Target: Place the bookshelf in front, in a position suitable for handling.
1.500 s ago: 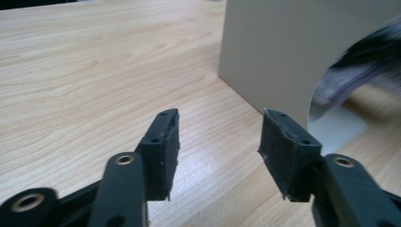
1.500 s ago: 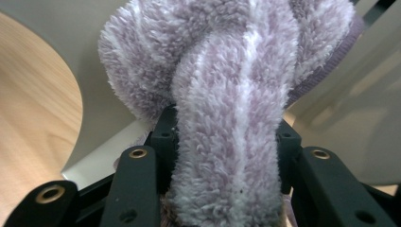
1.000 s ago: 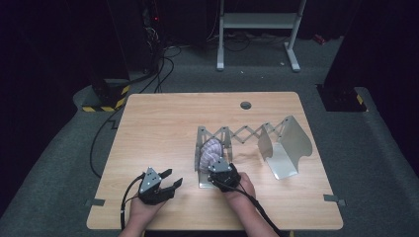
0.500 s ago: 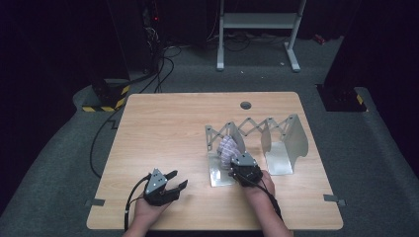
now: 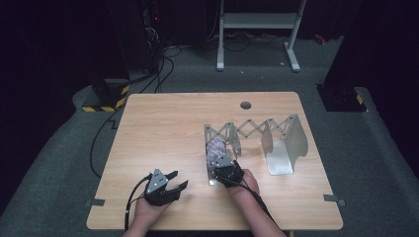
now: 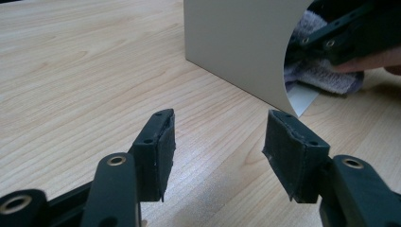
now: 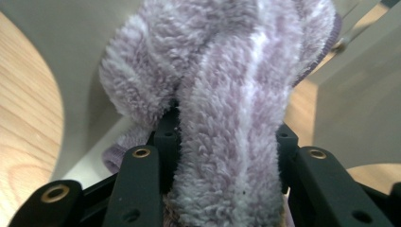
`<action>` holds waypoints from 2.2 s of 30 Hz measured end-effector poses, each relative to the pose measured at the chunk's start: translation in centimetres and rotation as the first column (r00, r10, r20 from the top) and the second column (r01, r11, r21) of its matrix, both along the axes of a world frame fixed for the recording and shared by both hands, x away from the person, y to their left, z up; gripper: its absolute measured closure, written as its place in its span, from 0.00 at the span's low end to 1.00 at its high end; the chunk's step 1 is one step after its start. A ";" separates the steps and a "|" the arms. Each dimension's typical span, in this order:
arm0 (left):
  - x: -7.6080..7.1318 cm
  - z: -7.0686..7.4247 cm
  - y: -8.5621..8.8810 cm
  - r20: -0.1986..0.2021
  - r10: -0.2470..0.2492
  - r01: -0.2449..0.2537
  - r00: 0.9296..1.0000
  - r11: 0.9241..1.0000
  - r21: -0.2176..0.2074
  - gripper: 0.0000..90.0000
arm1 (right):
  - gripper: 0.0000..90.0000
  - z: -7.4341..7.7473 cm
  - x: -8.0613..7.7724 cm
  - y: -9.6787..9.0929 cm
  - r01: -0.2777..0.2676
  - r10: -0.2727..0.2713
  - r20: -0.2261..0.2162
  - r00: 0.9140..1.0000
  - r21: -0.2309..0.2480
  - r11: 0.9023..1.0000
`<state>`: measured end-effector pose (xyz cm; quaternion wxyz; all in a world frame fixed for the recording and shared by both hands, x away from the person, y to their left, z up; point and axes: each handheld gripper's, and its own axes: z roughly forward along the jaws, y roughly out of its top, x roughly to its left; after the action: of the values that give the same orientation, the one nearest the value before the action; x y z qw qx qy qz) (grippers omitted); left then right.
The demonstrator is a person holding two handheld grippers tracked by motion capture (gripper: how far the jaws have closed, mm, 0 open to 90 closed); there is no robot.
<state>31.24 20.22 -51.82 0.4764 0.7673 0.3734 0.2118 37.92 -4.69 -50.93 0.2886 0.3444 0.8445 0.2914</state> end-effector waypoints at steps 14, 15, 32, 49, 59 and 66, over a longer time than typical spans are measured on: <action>-0.1 -0.1 0.0 -0.008 -0.002 0.002 1.000 1.000 0.013 0.49 | 0.66 8.4 -1.7 0.0 -0.038 -0.002 0.255 0.967 0.150 0.988; -0.1 -0.1 0.0 -0.008 -0.003 0.003 1.000 1.000 0.013 0.49 | 0.66 9.0 -1.7 0.0 -0.041 -0.005 0.271 0.963 0.161 0.986; -0.1 -0.1 0.0 -0.012 -0.010 0.010 1.000 1.000 0.018 0.49 | 0.67 1.6 -0.4 1.3 -0.022 0.020 0.059 0.998 0.027 0.999; -0.1 -0.3 0.1 -0.024 -0.009 0.010 1.000 0.999 0.033 0.49 | 0.66 3.4 -0.3 1.1 -0.020 0.015 0.084 0.996 0.059 0.998; -0.1 -0.3 0.4 -0.023 -0.008 0.009 1.000 0.999 0.032 0.49 | 0.66 8.4 -0.9 0.7 -0.037 0.007 0.222 0.975 0.133 0.990; -0.1 -0.3 0.4 -0.023 -0.012 0.013 1.000 0.999 0.032 0.49 | 0.66 9.0 -1.3 0.5 -0.046 0.012 0.234 0.972 0.143 0.989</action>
<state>31.19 20.58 -52.16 0.4613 0.7794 0.3704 0.2061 36.58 -4.15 -41.96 0.3548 0.3158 0.7861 0.3956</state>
